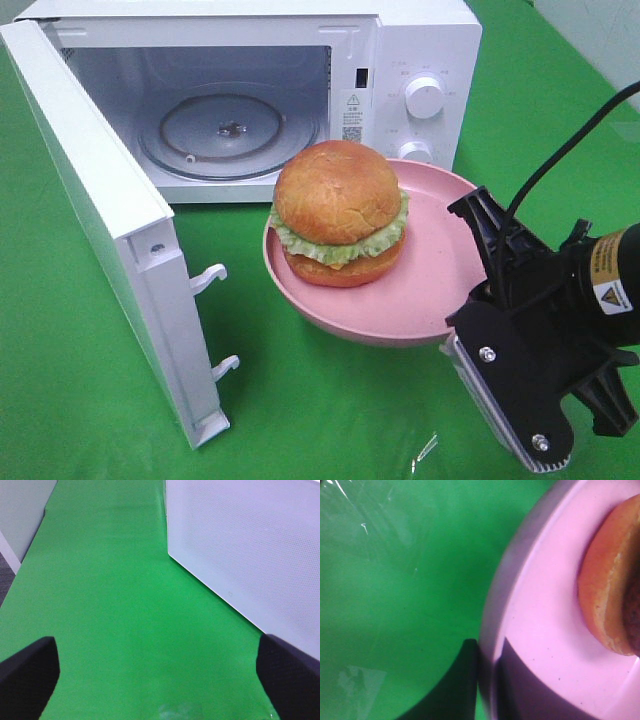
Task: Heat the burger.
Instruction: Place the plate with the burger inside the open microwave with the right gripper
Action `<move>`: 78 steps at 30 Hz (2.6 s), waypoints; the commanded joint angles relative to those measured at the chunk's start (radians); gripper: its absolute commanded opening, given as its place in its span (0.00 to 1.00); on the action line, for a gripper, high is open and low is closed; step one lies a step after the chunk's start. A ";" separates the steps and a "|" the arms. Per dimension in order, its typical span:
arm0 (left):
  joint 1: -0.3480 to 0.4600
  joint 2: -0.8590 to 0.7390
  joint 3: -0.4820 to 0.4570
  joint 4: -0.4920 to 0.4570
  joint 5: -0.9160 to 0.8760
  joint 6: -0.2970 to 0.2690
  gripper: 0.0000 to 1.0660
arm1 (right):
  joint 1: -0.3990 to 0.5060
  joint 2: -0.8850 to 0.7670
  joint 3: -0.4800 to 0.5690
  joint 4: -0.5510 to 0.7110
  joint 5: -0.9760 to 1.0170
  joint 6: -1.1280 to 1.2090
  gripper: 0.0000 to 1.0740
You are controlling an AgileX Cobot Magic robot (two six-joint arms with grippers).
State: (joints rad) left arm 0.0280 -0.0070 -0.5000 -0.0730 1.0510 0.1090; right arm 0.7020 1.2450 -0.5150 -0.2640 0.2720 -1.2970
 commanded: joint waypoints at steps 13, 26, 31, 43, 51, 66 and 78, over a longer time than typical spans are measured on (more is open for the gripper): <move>0.004 -0.022 0.004 -0.008 -0.014 0.001 0.94 | -0.063 -0.009 -0.012 0.531 -0.140 -0.581 0.00; 0.004 -0.022 0.004 -0.008 -0.014 0.001 0.94 | -0.063 0.012 -0.032 0.404 -0.189 -0.499 0.00; 0.004 -0.022 0.004 -0.008 -0.014 0.001 0.94 | -0.063 0.090 -0.088 0.404 -0.192 -0.499 0.00; 0.004 -0.022 0.004 -0.008 -0.014 0.001 0.94 | -0.060 0.273 -0.241 0.407 -0.187 -0.499 0.00; 0.004 -0.022 0.004 -0.008 -0.014 0.001 0.94 | -0.060 0.326 -0.310 0.407 -0.162 -0.499 0.00; 0.004 -0.022 0.004 -0.008 -0.014 0.001 0.94 | -0.060 0.406 -0.448 0.484 -0.059 -0.548 0.00; 0.004 -0.021 0.004 -0.008 -0.014 0.001 0.94 | -0.060 0.474 -0.546 0.550 0.008 -0.619 0.00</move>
State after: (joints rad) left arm 0.0280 -0.0070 -0.5000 -0.0730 1.0510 0.1090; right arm 0.6420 1.7170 -1.0210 0.2610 0.3260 -1.9000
